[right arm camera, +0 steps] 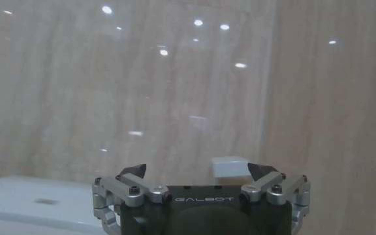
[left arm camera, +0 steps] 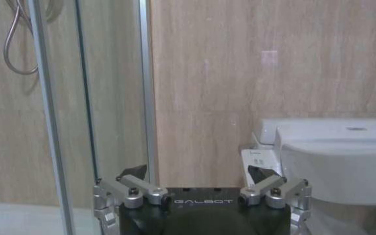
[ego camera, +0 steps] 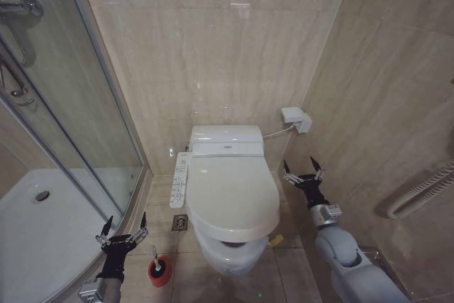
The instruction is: Open the toilet lid, clean the toilet bowl with a toilet brush, close the toilet lid, and flush.
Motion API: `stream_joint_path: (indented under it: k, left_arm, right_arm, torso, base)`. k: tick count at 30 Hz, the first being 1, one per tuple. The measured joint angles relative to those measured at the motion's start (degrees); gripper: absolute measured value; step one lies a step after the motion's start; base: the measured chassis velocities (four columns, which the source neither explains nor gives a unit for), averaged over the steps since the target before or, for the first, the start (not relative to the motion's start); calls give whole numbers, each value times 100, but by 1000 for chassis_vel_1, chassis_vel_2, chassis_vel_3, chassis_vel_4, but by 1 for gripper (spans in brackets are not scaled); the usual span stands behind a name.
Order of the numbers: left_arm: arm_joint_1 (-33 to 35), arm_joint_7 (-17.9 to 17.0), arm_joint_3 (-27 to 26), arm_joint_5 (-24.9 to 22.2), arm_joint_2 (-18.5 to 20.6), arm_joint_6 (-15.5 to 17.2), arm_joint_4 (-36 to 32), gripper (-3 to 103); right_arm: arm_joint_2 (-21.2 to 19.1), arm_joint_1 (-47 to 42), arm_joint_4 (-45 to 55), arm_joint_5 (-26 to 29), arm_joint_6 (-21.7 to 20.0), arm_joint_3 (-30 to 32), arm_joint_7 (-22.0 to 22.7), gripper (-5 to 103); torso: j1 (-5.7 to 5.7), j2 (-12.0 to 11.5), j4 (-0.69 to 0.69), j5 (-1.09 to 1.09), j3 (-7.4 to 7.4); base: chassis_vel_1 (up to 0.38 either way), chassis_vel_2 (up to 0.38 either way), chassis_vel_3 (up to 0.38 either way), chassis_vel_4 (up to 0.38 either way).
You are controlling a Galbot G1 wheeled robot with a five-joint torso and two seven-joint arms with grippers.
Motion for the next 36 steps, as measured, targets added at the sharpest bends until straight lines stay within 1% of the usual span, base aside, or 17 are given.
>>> stream_joint_path:
  k: [4, 12, 17, 18, 21, 24, 36]
  left_arm:
    - [0, 0, 0, 0, 0, 0, 0, 100]
    - [-1, 0, 0, 0, 0, 0, 0, 100]
    - [0, 0, 0, 0, 0, 0, 0, 100]
    - [0, 0, 0, 0, 0, 0, 0, 100]
    - [0, 0, 0, 0, 0, 0, 0, 100]
    - [0, 0, 0, 0, 0, 0, 0, 100]
    - [0, 0, 0, 0, 0, 0, 0, 100]
  right_arm:
    - [60, -57, 4, 1, 1, 116, 27, 100]
    - [185, -543, 308, 2, 20, 389, -27, 100]
    - [306, -813, 448, -55, 17, 515, -46, 100]
    - [355, -929, 478, -162, 18, 550, -54, 100]
    - [408, -1021, 484, -282, 52, 562, -59, 100]
    - [490, -1143, 485, -576, 119, 568, 8, 100]
    - [563, -1420, 554, -525, 81, 436, -169, 100]
  torso:
    - [0, 0, 0, 0, 0]
    - [0, 0, -1, 0, 0]
    - [0, 0, -1, 0, 0]
    - [0, 0, -1, 0, 0]
    - [0, 0, -1, 0, 0]
    - [0, 0, 0, 0, 0]
    - [0, 0, 0, 0, 0]
  base:
    - [0, 0, 0, 0]
    - [0, 0, 0, 0]
    - [0, 0, 0, 0]
    - [0, 0, 0, 0]
    - [0, 0, 0, 0]
    - [0, 0, 0, 0]
    - [0, 0, 0, 0]
